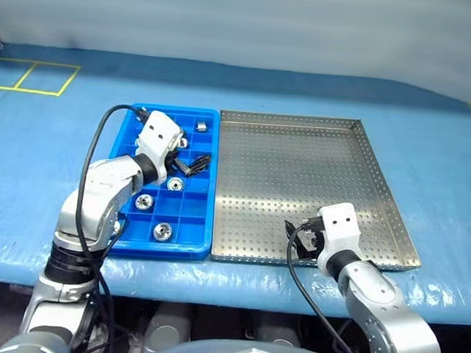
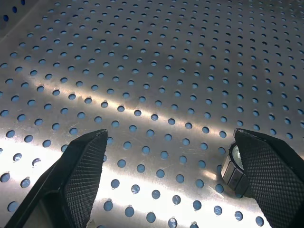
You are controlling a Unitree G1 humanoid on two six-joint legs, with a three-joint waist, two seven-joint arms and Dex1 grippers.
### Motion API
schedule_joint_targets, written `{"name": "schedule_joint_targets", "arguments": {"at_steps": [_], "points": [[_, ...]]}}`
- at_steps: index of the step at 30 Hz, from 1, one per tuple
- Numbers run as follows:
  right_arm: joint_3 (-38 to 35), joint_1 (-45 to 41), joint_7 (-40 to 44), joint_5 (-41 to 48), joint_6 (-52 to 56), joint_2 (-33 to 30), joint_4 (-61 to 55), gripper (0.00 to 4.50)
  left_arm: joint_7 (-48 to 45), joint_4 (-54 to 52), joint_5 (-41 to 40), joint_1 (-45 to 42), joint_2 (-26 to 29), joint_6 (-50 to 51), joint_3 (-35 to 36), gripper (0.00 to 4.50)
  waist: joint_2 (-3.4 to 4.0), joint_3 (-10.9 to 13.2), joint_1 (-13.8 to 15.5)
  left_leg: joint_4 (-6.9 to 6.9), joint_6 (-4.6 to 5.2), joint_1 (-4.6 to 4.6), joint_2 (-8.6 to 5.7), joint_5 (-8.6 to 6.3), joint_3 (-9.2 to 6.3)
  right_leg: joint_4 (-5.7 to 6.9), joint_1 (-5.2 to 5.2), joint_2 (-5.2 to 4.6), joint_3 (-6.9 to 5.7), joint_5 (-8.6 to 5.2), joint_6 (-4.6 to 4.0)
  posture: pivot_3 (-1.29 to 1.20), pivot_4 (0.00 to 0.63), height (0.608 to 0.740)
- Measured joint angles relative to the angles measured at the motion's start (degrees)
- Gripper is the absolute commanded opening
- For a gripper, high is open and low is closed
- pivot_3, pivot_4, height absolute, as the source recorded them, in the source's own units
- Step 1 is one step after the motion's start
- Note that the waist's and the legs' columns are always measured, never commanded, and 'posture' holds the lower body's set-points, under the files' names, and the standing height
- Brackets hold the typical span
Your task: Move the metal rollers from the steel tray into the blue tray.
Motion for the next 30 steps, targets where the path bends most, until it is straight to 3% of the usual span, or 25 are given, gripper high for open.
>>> {"name": "schedule_joint_targets", "arguments": {"at_steps": [8, 15, 21, 30], "points": [[-4.1, 2.7, -2.2, -1.3, 0.0, 1.0, -2.4, 4.5, -2.0, 3.3, 0.1, -0.1, -3.5, -3.4, -6.9, 4.49, 0.0, 0.0, -1.0, 0.02, 0.0, 0.0, 0.01, 0.0, 0.02, 0.01, 0.0, 0.01, 0.04, 0.0, 0.01, 0.0, 0.15, 0.74], [-6.8, -0.6, -3.5, -2.2, 1.4, 1.9, -1.3, 4.5, -0.6, 3.5, 0.8, 5.5, -8.6, -10.1, -10.7, 4.49, 0.03, 0.0, -2.5, 0.03, 0.0, 0.08, 0.03, 0.0, 0.08, 0.06, 0.01, 0.03, 0.12, 0.01, 0.01, -0.03, 0.15, 0.74], [-7.0, -6.0, -4.7, -2.9, 2.6, 3.2, 5.7, 4.5, -2.6, 3.4, 1.3, 8.7, -7.6, -12.9, -15.5, 4.49, 0.04, 0.0, -2.7, 0.03, 0.0, 0.09, 0.03, 0.0, 0.13, 0.1, -0.02, 0.05, 0.17, 0.01, -0.01, -0.01, 0.15, 0.74], [-6.9, -9.4, -5.2, -3.7, 4.8, 5.2, 13.9, 4.5, -2.1, 1.7, 1.1, 11.0, -7.0, -11.4, -16.7, 4.49, 0.05, 0.0, -2.5, -0.04, 0.03, 0.07, 0.02, -0.01, 0.12, 0.07, -0.03, 0.03, 0.18, 0.01, 0.0, 0.03, 0.15, 0.74]]}}
